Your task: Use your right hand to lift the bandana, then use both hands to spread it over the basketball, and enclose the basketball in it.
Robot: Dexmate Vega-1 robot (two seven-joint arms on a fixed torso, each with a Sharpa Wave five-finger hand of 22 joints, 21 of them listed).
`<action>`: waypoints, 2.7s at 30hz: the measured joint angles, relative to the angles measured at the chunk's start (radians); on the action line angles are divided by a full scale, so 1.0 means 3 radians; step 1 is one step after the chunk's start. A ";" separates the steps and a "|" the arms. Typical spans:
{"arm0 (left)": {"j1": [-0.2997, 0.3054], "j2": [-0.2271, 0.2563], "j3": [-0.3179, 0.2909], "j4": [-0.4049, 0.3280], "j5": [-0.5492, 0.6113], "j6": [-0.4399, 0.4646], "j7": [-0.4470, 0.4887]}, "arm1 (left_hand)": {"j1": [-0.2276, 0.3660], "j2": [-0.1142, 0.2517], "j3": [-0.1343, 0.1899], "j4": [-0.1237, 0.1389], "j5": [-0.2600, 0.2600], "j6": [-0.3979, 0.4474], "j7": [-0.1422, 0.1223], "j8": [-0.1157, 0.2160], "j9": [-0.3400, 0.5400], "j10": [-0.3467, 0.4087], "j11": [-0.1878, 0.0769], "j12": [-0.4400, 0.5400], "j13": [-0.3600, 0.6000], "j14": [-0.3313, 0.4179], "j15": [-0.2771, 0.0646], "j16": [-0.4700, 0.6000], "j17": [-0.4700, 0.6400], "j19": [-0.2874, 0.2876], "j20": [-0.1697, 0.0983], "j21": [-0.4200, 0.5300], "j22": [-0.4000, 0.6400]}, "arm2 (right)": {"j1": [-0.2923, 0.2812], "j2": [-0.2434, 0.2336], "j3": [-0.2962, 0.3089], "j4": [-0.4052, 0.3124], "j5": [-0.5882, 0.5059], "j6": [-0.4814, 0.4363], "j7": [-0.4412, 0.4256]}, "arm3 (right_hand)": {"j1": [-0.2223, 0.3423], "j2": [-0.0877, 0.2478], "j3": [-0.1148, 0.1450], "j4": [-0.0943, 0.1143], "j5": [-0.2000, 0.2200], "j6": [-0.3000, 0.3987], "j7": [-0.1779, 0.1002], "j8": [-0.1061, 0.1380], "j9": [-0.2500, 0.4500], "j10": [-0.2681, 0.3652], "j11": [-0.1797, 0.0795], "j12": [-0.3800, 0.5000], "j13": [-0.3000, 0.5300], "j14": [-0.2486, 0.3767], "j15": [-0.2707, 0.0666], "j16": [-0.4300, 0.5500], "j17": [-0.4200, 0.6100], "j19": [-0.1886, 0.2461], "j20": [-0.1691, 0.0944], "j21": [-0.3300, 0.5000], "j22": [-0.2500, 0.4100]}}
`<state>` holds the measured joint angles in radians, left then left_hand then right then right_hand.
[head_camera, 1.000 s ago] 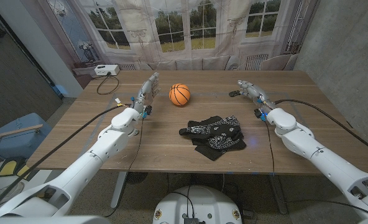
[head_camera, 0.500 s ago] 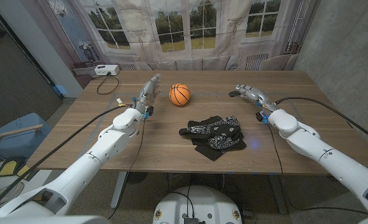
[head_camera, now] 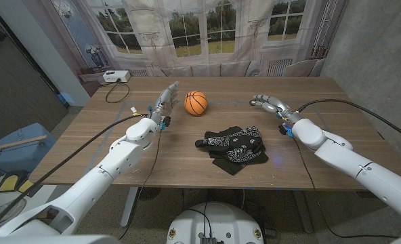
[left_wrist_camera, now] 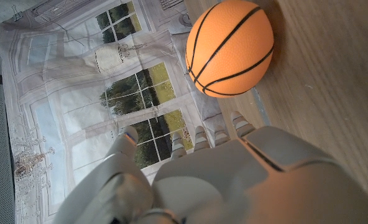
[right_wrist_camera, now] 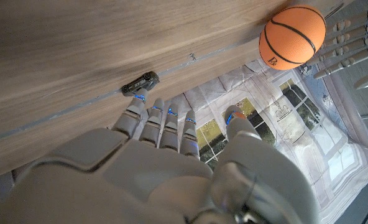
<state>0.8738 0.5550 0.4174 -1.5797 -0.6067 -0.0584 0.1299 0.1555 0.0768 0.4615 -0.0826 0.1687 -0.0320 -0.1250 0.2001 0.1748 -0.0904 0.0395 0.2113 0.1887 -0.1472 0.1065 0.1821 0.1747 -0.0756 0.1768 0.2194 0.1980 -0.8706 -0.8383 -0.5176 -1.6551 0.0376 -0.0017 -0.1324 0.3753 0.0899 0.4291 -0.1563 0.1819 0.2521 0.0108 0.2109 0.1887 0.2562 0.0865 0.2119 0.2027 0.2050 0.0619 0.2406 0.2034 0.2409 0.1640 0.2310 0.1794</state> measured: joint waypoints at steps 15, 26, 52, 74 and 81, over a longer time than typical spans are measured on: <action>0.0046 0.0023 -0.0001 -0.0013 -0.0014 -0.0033 -0.0059 | -0.0017 0.0018 -0.0014 0.0014 0.0000 0.0000 0.0000 0.0000 0.0000 0.0000 0.0000 0.0000 0.0000 -0.0015 0.0015 0.0000 0.0000 0.0000 0.0000 0.0000 0.0000 | 0.0074 -0.0179 -0.0209 -0.0606 -0.0553 -0.0764 0.0233 | -0.0134 -0.0132 -0.0138 0.0083 -0.0027 0.0022 0.0024 -0.0013 0.0016 -0.0140 -0.0032 -0.0042 0.0018 -0.0168 0.0025 -0.0042 0.0055 -0.0121 -0.0033 -0.0068 0.0016; 0.0068 0.0025 -0.0017 0.0047 -0.0040 -0.0134 -0.0136 | -0.0017 0.0018 -0.0014 0.0014 0.0000 0.0000 0.0000 0.0000 0.0000 0.0000 0.0000 0.0000 -0.0001 -0.0015 0.0015 0.0000 -0.0001 0.0000 0.0000 0.0000 -0.0001 | 0.0146 -0.0261 -0.0393 -0.1019 -0.0968 -0.1221 0.0414 | -0.0217 -0.0170 -0.0194 0.0112 -0.0027 0.0149 0.0017 0.0025 0.0016 -0.0140 -0.0032 -0.0041 0.0031 -0.0220 0.0011 -0.0046 0.0073 -0.0137 -0.0016 -0.0068 0.0016; 0.0163 0.0072 -0.0076 0.0082 -0.0078 -0.0275 -0.0228 | -0.0037 0.0034 -0.0014 0.0014 0.0000 0.0018 0.0018 -0.0015 0.0016 0.0000 -0.0001 0.0000 -0.0001 -0.0015 0.0015 0.0000 -0.0001 -0.0005 0.0006 0.0000 -0.0001 | 0.0589 -0.0248 -0.1025 -0.1493 -0.2090 -0.2345 0.1637 | -0.0388 -0.0262 -0.0351 0.0166 -0.0013 0.0293 0.0137 0.0052 0.0047 -0.0295 -0.0032 -0.0054 0.0046 -0.0328 -0.0005 -0.0093 0.0091 -0.0184 -0.0029 -0.0080 0.0015; 0.0114 0.0063 -0.0078 0.0165 -0.0109 -0.0288 -0.0303 | -0.0053 0.0018 -0.0014 0.0014 0.0000 0.0017 0.0018 -0.0028 0.0015 -0.0014 0.0013 0.0000 0.0016 -0.0015 0.0015 0.0000 -0.0001 -0.0005 0.0006 0.0000 -0.0002 | 0.0790 -0.0216 -0.1117 -0.1565 -0.2123 -0.2366 0.2310 | -0.0476 -0.0279 -0.0415 0.0204 0.0026 0.0542 0.0220 0.0148 0.0093 -0.0396 0.0021 -0.0053 0.0046 -0.0454 0.0038 -0.0093 0.0090 -0.0196 -0.0065 -0.0079 0.0015; 0.0100 0.0055 -0.0078 0.0211 -0.0121 -0.0317 -0.0341 | -0.0052 0.0018 -0.0014 0.0014 0.0000 0.0017 0.0018 -0.0028 0.0015 -0.0013 0.0012 0.0000 0.0016 -0.0015 0.0014 0.0000 -0.0001 -0.0018 0.0018 0.0000 -0.0002 | 0.0908 -0.0153 -0.1260 -0.1528 -0.2231 -0.2384 0.2455 | -0.0476 -0.0279 -0.0429 0.0190 0.0026 0.0651 0.0233 0.0181 0.0099 -0.0393 0.0019 -0.0039 0.0046 -0.0449 0.0050 -0.0093 0.0080 -0.0139 -0.0102 -0.0065 0.0014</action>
<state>0.9038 0.5714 0.3941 -1.5165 -0.6431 -0.1534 0.0274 0.1398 0.0821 0.4574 -0.0784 0.1687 -0.0269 -0.1197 0.1918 0.1792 -0.0944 0.0432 0.2112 0.1935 -0.1517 0.1108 0.1820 0.1743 -0.0810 0.1822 0.2194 0.1975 -0.5982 -0.8842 -0.8955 -2.1134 -0.6316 -0.7168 0.6041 0.2325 0.0060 0.3005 -0.0993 0.1896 0.4474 0.0806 0.2653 0.2185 0.1383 0.0920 0.2002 0.2164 0.0702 0.0770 0.2128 0.2275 0.1991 0.1332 0.2115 0.1837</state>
